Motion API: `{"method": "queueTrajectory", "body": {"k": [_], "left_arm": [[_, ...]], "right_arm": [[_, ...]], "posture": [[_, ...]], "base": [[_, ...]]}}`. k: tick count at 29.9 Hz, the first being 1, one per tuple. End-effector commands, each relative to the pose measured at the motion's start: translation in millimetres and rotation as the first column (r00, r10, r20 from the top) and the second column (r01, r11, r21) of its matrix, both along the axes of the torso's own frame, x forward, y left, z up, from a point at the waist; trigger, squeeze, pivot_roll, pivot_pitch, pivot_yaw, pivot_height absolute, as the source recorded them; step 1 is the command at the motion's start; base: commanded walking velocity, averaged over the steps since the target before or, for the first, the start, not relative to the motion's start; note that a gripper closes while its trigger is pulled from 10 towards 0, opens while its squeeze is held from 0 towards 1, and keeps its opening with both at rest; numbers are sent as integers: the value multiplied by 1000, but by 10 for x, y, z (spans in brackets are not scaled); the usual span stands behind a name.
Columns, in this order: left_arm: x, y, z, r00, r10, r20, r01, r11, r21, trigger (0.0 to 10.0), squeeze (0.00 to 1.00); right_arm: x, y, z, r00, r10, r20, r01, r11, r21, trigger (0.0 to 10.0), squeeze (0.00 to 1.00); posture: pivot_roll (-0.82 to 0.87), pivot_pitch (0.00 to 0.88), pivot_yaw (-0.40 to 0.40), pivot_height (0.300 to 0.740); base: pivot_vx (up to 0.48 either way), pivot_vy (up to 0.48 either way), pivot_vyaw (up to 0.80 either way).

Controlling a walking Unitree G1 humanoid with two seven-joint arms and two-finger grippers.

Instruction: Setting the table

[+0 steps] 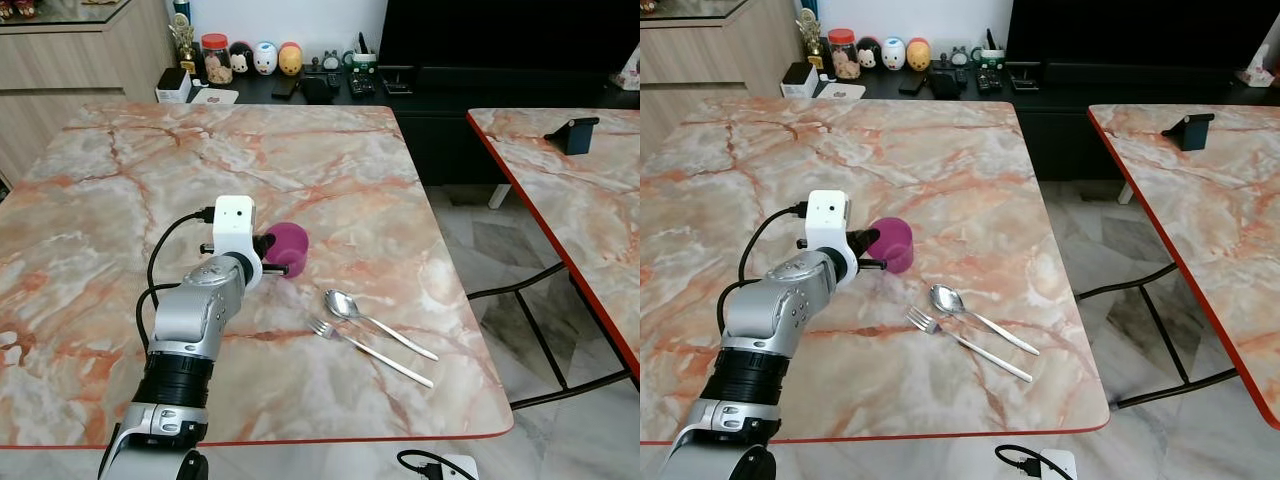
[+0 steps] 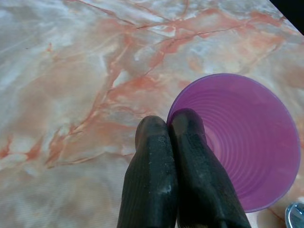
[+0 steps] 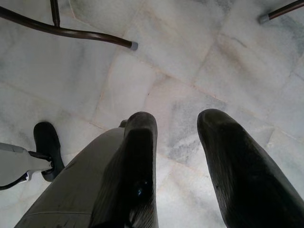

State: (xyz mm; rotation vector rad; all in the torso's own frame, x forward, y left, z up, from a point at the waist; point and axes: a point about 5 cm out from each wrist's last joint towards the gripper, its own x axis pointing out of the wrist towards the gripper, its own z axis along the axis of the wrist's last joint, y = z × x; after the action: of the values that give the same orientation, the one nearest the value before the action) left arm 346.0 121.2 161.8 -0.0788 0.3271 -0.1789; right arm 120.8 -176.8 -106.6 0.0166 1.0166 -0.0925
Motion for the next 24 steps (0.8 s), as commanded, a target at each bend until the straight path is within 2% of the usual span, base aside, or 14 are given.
{"method": "queueTrajectory", "body": {"k": [1,5,7,8,9,10,11,12,13,16,17,19,20,24], "left_arm": [[-27,-12,-11,1000,-15,1,15,1000,1,0,0],[-52,6,-28,1000,-12,-2,12,1000,0,0,0],[-73,71,51,996,32,84,-30,999,-30,0,0],[-92,116,136,983,47,179,-42,999,-30,0,0],[-114,156,186,968,58,245,-59,998,-2,4510,0],[-130,181,216,956,63,286,-71,997,19,4510,0],[-164,218,236,947,90,309,-82,996,-37,10000,0],[-186,243,241,943,112,313,-89,992,-85,10000,0],[-290,395,241,913,155,378,-151,988,-40,10000,0],[-405,497,215,892,138,431,-184,981,65,10000,0],[-437,539,202,886,154,438,-205,976,72,10000,0],[-571,720,175,852,252,459,-286,958,4,10000,0],[-598,751,176,842,266,469,-303,953,3,10000,0],[-736,861,149,810,281,515,-358,932,54,10000,0]], "right_arm": [[-25,-21,-8,1000,-14,-12,14,1000,2,10000,0],[-25,-23,-8,1000,-14,-12,14,1000,2,10000,0],[-26,-25,-8,1000,-13,-12,13,1000,1,10000,0],[-28,-28,-8,1000,-15,-12,15,1000,0,10000,0],[-29,-30,-8,1000,-17,-11,17,1000,-1,10000,0],[-30,-32,-8,1000,-18,-11,18,1000,-2,10000,0],[-30,-34,-7,1000,-18,-11,18,1000,-3,10000,0],[-30,-35,-7,1000,-18,-11,18,1000,-4,10000,0],[-31,-43,-6,1000,-20,-10,19,1000,-5,10000,0],[-32,-55,-6,1000,-20,-10,20,1000,-7,10000,0],[-33,-58,-5,1000,-20,-10,20,1000,-8,10000,0],[-34,-69,-5,1000,-20,-10,20,1000,-10,10000,0],[-35,-73,-4,1000,-20,-10,20,1000,-10,10000,0],[-43,-84,-6,999,-37,-12,37,999,-10,10000,0]], "posture": [[43,0,-54,740],[45,0,-56,740],[39,0,-55,740],[39,0,-55,740],[39,0,-55,740],[39,0,-55,740],[38,0,-56,740],[38,0,-56,740],[42,0,-60,740],[47,0,-65,740],[49,0,-66,740],[54,0,-71,740],[55,0,-72,740],[60,0,-76,740]], "base": [[0,0,0],[0,0,0],[0,0,0],[0,0,0],[0,0,0],[0,0,0],[0,0,0],[0,0,0],[0,0,0],[0,0,0],[0,0,0],[0,0,0],[0,0,0],[0,0,0]]}}
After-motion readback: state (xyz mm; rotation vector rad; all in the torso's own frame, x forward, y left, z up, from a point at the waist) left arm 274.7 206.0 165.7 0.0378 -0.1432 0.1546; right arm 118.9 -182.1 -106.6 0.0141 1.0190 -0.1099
